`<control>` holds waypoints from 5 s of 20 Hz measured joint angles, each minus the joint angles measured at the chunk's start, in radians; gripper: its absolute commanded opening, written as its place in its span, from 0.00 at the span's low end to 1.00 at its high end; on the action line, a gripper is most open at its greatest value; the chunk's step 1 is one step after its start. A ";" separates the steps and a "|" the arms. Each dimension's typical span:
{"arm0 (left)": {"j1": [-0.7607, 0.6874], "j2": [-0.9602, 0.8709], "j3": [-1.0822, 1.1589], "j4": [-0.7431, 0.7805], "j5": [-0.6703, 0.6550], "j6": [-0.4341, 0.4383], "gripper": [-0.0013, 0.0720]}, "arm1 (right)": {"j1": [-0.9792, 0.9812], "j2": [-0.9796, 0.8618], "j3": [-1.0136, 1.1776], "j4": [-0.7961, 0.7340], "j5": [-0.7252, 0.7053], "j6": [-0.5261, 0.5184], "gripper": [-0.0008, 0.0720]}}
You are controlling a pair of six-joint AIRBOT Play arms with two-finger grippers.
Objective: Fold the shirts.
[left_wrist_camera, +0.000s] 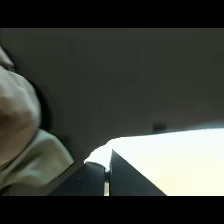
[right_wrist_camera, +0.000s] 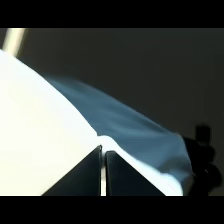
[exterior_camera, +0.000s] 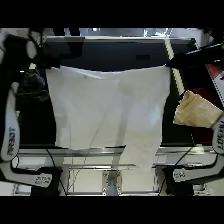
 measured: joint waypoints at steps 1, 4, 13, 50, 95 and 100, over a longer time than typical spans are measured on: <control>0.000 -0.049 0.001 0.013 0.023 -0.006 0.03 | 0.026 -0.056 0.001 -0.029 -0.065 0.002 0.03; 0.001 -0.161 0.002 0.069 0.090 -0.050 0.03 | 0.062 -0.167 0.003 -0.079 -0.247 0.040 0.03; 0.005 -0.147 -0.002 0.123 -0.019 -0.046 0.03 | 0.032 -0.154 0.037 -0.193 -0.124 0.023 0.03; 0.012 0.396 -0.386 -0.230 -0.084 -0.080 0.97 | -0.134 0.425 -1.271 -0.090 0.061 0.078 0.77; 0.306 0.800 -1.440 -0.558 0.290 -0.613 0.08 | -0.002 0.618 -1.262 0.086 0.063 0.032 0.04; 0.306 0.826 -1.423 -0.584 0.307 -0.568 0.03 | -0.002 0.631 -1.260 0.085 0.071 0.036 0.04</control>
